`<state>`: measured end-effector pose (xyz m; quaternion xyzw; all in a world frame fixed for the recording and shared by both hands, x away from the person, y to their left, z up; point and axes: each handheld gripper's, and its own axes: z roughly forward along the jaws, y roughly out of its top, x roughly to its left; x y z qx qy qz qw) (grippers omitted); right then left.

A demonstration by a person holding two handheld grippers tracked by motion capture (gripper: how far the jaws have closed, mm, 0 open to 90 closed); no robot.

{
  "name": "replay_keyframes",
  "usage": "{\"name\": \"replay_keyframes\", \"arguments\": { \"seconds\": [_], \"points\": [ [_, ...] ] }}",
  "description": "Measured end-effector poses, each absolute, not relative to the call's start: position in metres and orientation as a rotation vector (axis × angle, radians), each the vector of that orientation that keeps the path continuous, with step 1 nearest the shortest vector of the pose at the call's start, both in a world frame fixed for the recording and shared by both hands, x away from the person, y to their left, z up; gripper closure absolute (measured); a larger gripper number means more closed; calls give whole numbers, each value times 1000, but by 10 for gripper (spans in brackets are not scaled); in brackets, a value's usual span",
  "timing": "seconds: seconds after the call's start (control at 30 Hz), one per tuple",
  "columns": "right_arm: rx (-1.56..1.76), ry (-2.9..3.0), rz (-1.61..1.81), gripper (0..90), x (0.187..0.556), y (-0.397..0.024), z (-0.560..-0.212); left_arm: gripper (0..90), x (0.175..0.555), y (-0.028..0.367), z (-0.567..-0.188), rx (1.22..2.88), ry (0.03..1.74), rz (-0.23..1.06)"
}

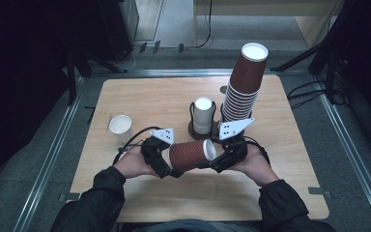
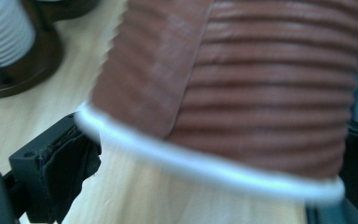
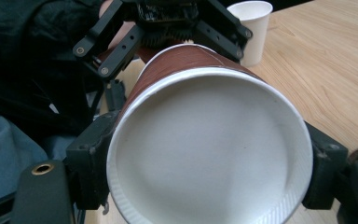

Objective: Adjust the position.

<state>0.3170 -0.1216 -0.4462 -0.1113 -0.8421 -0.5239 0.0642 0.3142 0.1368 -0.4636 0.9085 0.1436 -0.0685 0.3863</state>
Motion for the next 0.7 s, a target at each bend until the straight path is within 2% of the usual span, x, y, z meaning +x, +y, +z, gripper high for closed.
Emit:
{"name": "replay_keyframes", "arguments": {
  "seconds": [0.27,0.4,0.7],
  "points": [
    [-338,-2492,-1617,219,317,-116,-448,0,313,137,-461,2286,349,-173],
    [-346,-2471,-1630,220,318,-117,-448,56,313,139,-459,2277,363,-146],
    [-326,-2520,-1596,219,315,-112,-450,77,313,140,-462,2324,346,-151]
  ]
}}
